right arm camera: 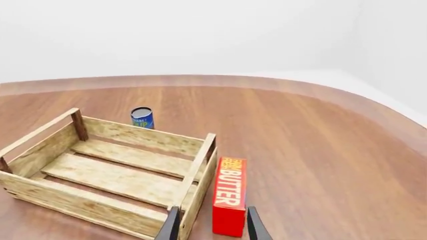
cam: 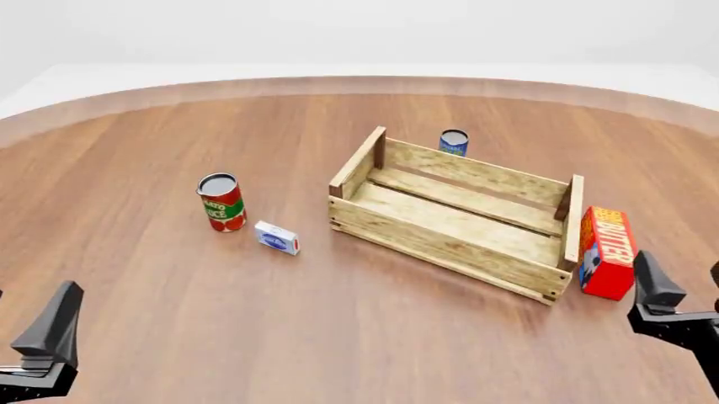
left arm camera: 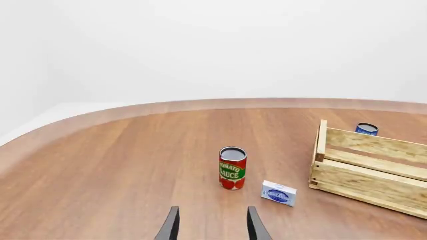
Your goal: Pick up the butter and put it in the tray.
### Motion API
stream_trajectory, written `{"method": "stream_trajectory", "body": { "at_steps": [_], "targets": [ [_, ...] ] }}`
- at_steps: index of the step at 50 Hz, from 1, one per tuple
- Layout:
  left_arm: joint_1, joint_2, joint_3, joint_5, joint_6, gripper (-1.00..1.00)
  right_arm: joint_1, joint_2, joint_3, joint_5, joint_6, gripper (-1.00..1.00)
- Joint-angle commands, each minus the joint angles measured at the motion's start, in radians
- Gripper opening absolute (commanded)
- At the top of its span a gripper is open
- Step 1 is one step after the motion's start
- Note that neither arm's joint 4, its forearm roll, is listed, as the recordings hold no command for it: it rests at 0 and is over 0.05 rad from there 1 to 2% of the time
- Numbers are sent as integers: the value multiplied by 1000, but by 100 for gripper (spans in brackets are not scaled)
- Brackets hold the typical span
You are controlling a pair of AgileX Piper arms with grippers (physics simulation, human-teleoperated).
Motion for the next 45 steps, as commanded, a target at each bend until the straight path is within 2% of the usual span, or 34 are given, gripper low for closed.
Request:
{"method": "stream_trajectory", "body": {
  "at_steps": [1,14,25,45],
  "targets": [
    [0,0,0,0,0,100,-11,133,0,-113,-3,100],
    [0,0,0,0,0,100,-13,278,0,-241,-3,100],
    [0,0,0,0,0,100,-24,452,0,-399,2,100],
    [0,0,0,0,0,100,-53,677,0,-595,-6,100]
  ]
}}
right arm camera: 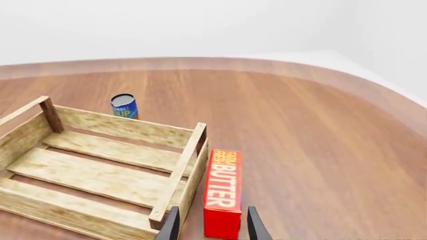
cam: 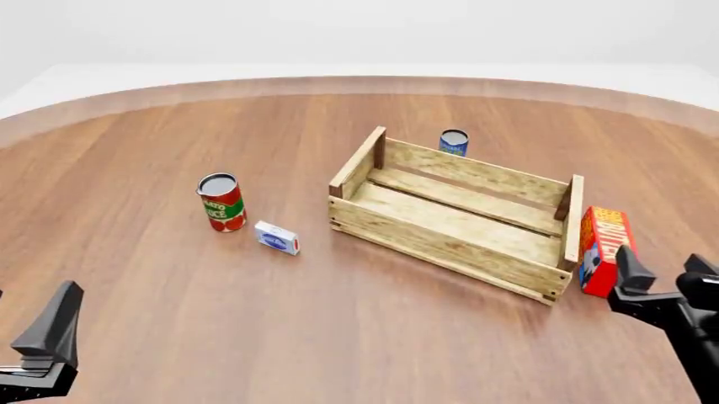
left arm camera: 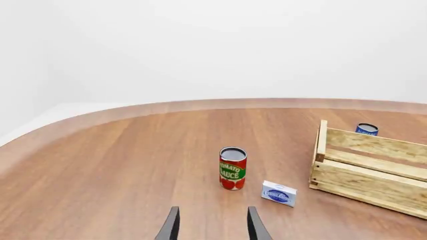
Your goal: Pick up the butter and put it in the tray.
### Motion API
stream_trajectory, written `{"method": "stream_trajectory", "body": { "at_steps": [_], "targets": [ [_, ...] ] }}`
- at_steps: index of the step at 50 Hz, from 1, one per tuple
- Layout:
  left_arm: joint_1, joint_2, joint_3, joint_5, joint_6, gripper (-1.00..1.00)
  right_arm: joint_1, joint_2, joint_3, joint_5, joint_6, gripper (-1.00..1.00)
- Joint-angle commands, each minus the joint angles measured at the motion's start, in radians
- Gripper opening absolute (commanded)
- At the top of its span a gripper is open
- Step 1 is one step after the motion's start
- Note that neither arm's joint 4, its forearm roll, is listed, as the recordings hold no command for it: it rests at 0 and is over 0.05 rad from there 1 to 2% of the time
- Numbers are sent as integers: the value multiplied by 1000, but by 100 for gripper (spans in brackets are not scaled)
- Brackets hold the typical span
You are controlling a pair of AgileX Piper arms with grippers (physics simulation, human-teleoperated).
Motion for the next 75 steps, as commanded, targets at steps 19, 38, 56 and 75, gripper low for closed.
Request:
{"method": "stream_trajectory", "body": {
  "at_steps": [19,38,56,75],
  "targets": [
    [0,0,0,0,0,100,-23,263,-19,-210,-9,100],
    [0,0,0,0,0,100,-29,365,-67,-245,-3,100],
    [0,0,0,0,0,100,-37,431,-105,-248,2,100],
    [0,0,0,0,0,100,-38,499,-146,-249,8,100]
  ]
}}
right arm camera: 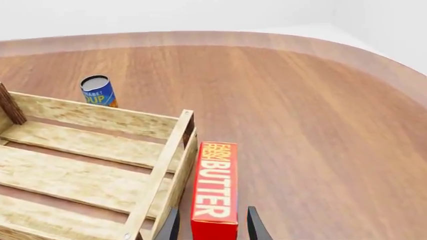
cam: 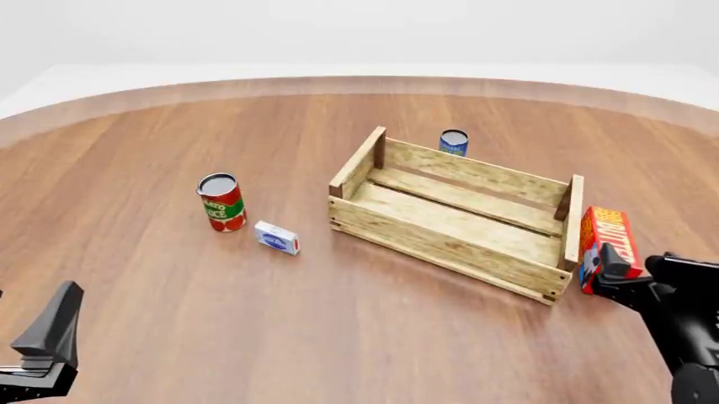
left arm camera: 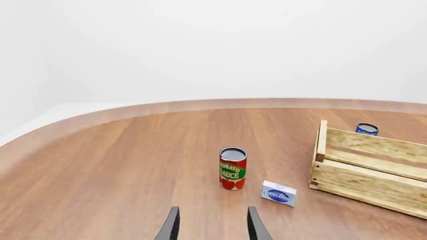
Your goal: Pick up the butter and put it in the tray.
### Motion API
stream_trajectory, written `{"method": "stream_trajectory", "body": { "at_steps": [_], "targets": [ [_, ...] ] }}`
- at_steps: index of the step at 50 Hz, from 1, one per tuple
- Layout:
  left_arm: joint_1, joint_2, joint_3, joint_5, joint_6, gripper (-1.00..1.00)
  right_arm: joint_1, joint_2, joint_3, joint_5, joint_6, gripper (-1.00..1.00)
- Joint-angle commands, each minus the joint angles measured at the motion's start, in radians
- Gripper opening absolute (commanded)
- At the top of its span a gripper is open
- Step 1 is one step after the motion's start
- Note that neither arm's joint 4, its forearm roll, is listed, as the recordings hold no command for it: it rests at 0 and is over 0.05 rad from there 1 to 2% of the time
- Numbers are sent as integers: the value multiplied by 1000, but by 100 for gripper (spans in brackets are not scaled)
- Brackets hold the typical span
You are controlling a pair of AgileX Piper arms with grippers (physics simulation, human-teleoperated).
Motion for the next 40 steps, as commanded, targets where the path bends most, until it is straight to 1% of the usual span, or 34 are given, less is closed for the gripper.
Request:
{"method": "stream_trajectory", "body": {
  "at_steps": [1,8,23,26,33,35,36,40],
  "targets": [
    [0,0,0,0,0,100,1,39,-24,-1,4,100],
    [0,0,0,0,0,100,3,67,-41,-1,18,100],
    [0,0,0,0,0,100,-7,113,-62,-1,20,100],
    [0,0,0,0,0,100,-6,130,-68,-1,28,100],
    [0,0,0,0,0,100,-12,156,-78,-2,21,100],
    [0,0,0,0,0,100,-10,183,-91,-2,21,100],
    [0,0,0,0,0,100,-11,277,-131,-2,34,100],
    [0,0,0,0,0,100,-12,286,-135,-2,33,100]
  ]
}}
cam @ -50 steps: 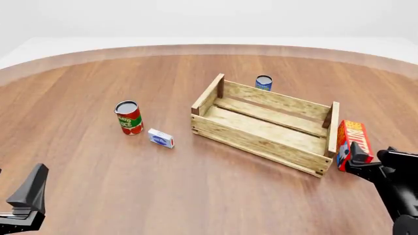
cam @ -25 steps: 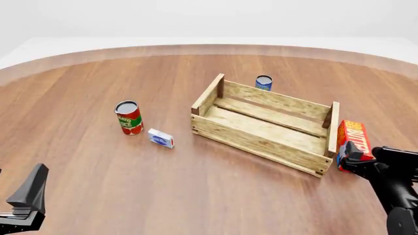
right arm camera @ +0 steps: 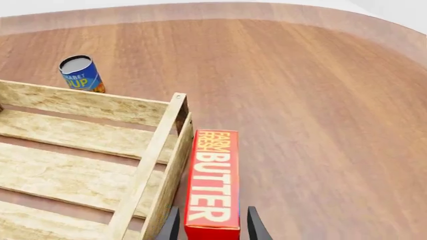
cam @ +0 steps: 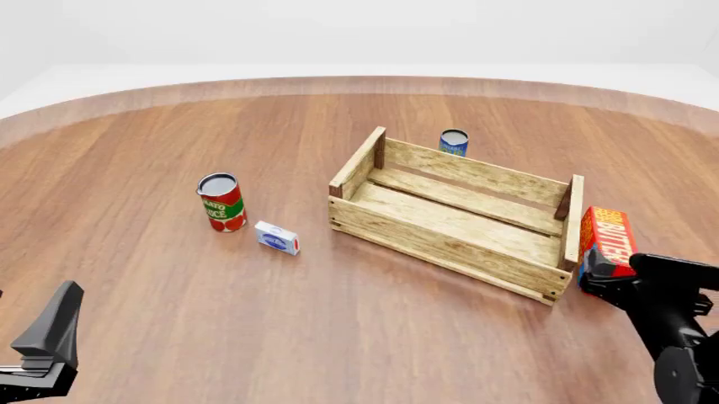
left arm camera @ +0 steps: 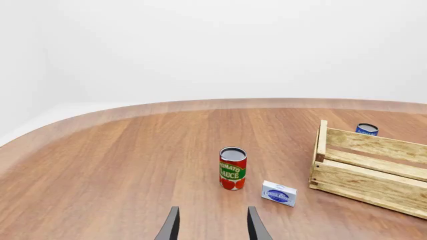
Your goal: Pick up the butter and put it in the tray.
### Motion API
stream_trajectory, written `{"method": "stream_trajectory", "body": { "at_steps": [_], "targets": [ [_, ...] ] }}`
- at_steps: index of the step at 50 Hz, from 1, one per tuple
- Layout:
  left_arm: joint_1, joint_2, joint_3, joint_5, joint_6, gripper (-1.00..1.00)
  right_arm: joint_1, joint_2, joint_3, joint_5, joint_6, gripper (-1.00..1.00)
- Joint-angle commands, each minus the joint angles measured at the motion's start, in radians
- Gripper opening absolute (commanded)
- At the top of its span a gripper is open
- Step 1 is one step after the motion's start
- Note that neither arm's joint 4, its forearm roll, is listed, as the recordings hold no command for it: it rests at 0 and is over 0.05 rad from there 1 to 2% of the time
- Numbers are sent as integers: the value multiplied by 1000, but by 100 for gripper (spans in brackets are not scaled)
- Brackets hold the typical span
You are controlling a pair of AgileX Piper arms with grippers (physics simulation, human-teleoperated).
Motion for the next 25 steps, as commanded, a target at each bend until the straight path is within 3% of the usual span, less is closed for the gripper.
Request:
{"method": "stream_trajectory", "body": {
  "at_steps": [1,25],
  "targets": [
    [0,0,0,0,0,100,-2,109,-47,0,8,100],
    [0,0,0,0,0,100,5,175,-74,0,16,100]
  ]
}}
